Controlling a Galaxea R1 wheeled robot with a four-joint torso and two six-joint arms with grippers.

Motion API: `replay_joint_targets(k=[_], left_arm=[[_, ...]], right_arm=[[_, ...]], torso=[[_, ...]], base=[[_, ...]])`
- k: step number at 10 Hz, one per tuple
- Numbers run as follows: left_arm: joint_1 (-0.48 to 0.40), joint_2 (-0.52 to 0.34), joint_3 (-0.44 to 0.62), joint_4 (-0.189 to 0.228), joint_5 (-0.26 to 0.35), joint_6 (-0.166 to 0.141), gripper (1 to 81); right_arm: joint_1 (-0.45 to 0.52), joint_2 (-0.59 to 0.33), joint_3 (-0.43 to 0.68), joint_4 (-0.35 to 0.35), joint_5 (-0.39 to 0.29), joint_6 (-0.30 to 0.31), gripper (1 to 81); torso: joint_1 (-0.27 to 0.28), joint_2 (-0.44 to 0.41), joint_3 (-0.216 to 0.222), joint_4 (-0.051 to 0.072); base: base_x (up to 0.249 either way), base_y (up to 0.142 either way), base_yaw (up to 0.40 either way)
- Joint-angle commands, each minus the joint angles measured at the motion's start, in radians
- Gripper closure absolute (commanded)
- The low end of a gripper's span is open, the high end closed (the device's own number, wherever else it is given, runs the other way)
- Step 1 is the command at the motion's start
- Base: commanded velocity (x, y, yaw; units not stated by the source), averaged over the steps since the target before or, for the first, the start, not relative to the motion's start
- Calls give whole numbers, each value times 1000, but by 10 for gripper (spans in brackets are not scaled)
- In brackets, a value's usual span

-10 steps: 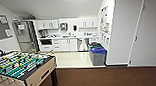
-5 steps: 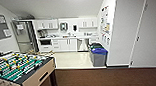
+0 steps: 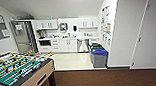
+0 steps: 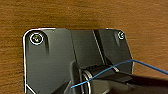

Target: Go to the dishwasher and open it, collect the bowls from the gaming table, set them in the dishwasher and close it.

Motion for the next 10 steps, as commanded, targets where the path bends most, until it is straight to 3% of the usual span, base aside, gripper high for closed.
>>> replay_joint_targets(k=[1, 10], left_arm=[[-58, -10, 14, -11, 45, 3, 10], [-58, -12, 13, -11, 45, 3, 10]], right_arm=[[51, -12, 8, 9, -39, -4, 10], [59, -6, 2, 3, -46, -4, 10]], torso=[[0, 0, 0, 0], [0, 0, 0, 0]], base=[[147, 0, 0], [147, 0, 0]])
